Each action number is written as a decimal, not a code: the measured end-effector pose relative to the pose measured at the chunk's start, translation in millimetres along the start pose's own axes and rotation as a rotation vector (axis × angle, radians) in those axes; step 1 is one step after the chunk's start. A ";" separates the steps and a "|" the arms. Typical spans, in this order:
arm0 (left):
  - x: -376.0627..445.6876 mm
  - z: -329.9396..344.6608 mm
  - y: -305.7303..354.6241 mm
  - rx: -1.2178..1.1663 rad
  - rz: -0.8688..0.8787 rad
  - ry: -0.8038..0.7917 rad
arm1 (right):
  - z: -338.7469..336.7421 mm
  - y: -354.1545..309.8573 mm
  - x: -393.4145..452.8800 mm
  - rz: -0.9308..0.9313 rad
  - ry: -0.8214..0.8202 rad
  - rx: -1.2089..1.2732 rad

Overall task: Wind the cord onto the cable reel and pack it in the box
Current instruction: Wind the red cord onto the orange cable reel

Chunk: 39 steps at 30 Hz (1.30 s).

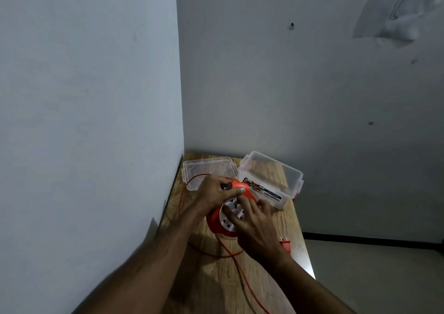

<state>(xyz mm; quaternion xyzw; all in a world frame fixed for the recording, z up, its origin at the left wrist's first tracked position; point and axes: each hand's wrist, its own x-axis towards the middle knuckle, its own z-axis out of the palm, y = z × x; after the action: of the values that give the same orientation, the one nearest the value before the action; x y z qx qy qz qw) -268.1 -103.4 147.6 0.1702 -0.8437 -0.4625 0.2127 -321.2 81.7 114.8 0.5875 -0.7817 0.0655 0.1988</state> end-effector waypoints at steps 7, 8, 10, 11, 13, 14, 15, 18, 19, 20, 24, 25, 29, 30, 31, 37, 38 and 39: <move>-6.6 1.5 1.4 0.050 0.023 0.032 | 1.1 -4.4 3.0 0.002 0.038 0.033; -7.0 2.3 3.1 0.061 0.029 0.041 | -1.0 -4.4 4.6 0.018 0.048 0.045; -4.7 4.0 3.3 0.047 0.023 0.079 | -6.2 -6.2 8.6 0.150 0.072 0.123; -4.2 4.2 5.2 0.033 0.020 0.106 | -7.9 -8.1 11.1 0.256 0.098 0.183; -2.8 5.3 8.9 0.011 0.009 0.156 | -9.9 -15.5 15.8 0.488 0.163 0.364; -1.6 6.4 9.9 0.002 0.008 0.168 | -11.7 -21.0 18.7 0.606 0.209 0.479; -1.0 8.0 10.5 -0.005 0.014 0.173 | -14.4 -26.7 21.6 0.720 0.259 0.594; -0.4 13.7 9.6 -0.017 0.017 0.144 | -23.0 -40.4 27.3 0.994 0.361 0.776; -0.8 14.3 7.8 -0.008 0.007 0.135 | -22.8 -42.4 27.2 1.037 0.361 0.806; -0.8 14.5 5.6 -0.001 -0.002 0.136 | -22.4 -43.4 26.8 1.050 0.352 0.819; -0.1 11.1 -0.7 -0.023 -0.023 0.148 | -16.6 -38.6 16.7 0.757 0.281 0.564; 0.2 8.9 -0.8 -0.026 -0.021 0.148 | -12.8 -35.1 12.3 0.621 0.268 0.442; 4.4 4.1 -3.8 0.015 -0.002 0.119 | -3.8 -20.3 0.1 0.087 0.159 0.079; 4.5 3.8 -4.1 0.011 0.000 0.115 | -2.8 -16.3 -1.5 0.013 0.131 0.053; 3.5 3.3 -3.4 0.008 0.005 0.112 | -3.0 -11.7 -2.0 -0.025 0.110 0.044; -3.1 -0.4 6.0 0.006 0.008 0.055 | -12.7 5.6 0.7 -0.069 0.012 -0.001; -3.5 0.6 6.3 0.007 0.010 0.043 | -13.1 5.0 1.1 -0.075 0.006 -0.010; -4.4 1.6 6.9 0.004 0.015 0.034 | -12.6 4.2 1.7 -0.077 0.004 -0.013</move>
<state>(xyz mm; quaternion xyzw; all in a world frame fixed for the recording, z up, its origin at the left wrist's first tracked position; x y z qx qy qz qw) -265.9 -96.6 151.9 0.1721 -0.8422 -0.4562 0.2300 -322.7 85.7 127.4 0.6155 -0.7587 0.0538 0.2066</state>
